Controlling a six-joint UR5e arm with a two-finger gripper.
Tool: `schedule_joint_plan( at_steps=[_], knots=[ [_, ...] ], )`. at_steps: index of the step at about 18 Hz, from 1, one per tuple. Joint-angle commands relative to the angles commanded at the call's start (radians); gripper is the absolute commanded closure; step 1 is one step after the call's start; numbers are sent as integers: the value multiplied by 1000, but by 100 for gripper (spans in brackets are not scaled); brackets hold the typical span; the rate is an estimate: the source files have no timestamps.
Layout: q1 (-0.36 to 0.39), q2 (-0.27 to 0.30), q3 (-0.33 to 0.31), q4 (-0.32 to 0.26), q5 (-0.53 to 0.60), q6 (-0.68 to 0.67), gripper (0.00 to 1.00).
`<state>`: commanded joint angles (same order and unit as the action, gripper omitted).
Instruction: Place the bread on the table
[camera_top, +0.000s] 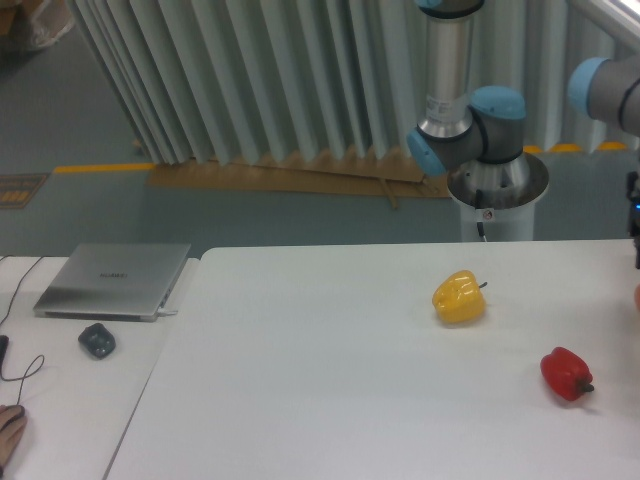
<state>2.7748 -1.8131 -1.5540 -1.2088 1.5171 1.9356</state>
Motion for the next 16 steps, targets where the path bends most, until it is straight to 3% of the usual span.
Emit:
schedule_joint_plan(
  at_steps=[7, 16],
  knots=[
    [51, -60, 29, 2, 3, 120, 0],
    [140, -74, 54, 25, 0, 175, 0]
  ],
)
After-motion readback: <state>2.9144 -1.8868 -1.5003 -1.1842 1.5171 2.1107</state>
